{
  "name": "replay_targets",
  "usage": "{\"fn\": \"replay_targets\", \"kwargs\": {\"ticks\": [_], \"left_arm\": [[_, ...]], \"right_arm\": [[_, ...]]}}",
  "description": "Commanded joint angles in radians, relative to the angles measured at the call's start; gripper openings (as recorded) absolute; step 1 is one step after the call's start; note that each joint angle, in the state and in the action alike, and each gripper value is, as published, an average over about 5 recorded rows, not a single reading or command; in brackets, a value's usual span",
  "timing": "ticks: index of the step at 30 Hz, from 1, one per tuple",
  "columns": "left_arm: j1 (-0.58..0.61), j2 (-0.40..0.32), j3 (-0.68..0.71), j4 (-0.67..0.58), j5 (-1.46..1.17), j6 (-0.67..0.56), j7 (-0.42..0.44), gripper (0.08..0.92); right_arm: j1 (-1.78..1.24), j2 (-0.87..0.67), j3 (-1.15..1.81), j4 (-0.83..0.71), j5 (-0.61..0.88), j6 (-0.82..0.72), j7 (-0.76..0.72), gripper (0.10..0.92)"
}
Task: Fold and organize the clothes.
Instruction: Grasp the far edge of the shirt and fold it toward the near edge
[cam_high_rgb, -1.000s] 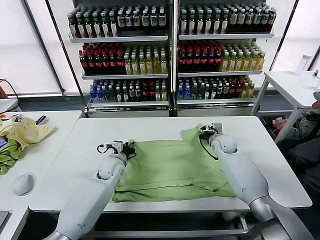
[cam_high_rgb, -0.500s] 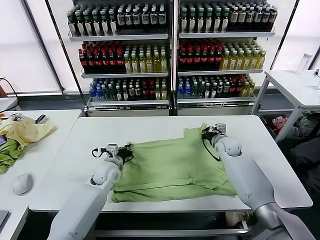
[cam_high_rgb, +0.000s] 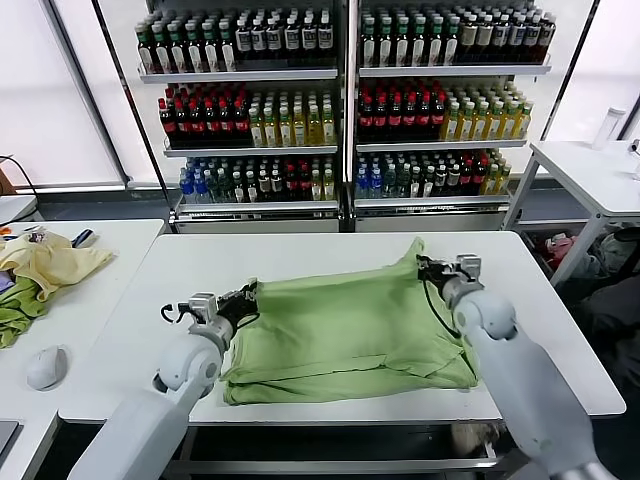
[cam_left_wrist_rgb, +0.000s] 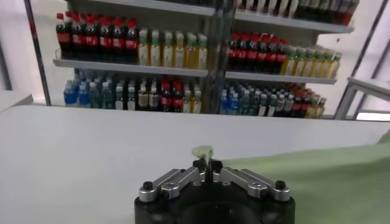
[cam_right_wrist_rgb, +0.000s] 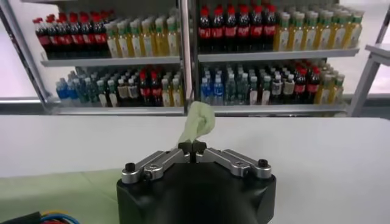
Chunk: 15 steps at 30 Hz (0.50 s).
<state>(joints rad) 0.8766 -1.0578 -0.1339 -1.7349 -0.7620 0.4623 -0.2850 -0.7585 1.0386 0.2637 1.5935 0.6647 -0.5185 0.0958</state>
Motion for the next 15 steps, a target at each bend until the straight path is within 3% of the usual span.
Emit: {"fn": "replay_targets", "kwargs": {"ticks": [1, 15], "left_arm": [[0.196, 0.043, -0.025, -0.205, 0.002, 0.007, 0.002, 0.103], [0.276, 0.042, -0.012, -0.193, 0.196, 0.024, 0.041, 0.103]], "right_arm": [[-0.336, -0.097, 0.164, 0.314, 0.010, -0.012, 0.014, 0.117], [-0.427, -0.058, 0.172, 0.312, -0.054, -0.059, 0.042, 0.121]]}}
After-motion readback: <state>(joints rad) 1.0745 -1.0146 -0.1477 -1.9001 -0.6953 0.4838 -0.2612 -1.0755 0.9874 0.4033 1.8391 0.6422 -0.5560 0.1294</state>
